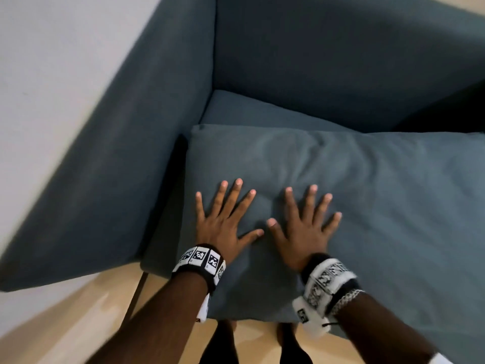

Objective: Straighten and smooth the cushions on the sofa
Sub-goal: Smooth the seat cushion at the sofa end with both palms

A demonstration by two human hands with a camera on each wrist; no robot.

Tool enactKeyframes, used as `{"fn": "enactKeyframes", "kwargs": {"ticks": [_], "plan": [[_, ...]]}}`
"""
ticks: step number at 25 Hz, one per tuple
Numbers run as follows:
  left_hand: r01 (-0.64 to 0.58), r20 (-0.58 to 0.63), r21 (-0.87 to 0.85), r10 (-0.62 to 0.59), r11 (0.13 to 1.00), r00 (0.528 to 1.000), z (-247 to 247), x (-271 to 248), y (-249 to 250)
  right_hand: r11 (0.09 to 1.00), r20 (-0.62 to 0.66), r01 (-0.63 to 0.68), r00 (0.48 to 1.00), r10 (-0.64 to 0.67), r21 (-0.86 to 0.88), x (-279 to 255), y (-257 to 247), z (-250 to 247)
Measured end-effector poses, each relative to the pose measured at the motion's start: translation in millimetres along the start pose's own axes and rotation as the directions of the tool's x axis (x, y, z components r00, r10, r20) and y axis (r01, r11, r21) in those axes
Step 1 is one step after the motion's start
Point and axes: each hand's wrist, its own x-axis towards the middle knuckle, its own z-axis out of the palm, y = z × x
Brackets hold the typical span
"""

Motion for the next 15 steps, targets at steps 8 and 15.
{"fn": "enactKeyframes", "kwargs": {"ticks": [8,15], "plan": [[0.271,0.124,-0.405,-0.241,0.873,0.963,22,-41,-54,0.876,-0.246,0.376,0.919,-0.309,0.302,59,-174,-111],[0.306,0.063,-0.677,-0.361,0.669,0.930,45,-45,-60,0.968,-0.167,0.248,0.953,-0.253,-0.046,137,-196,-76]]}}
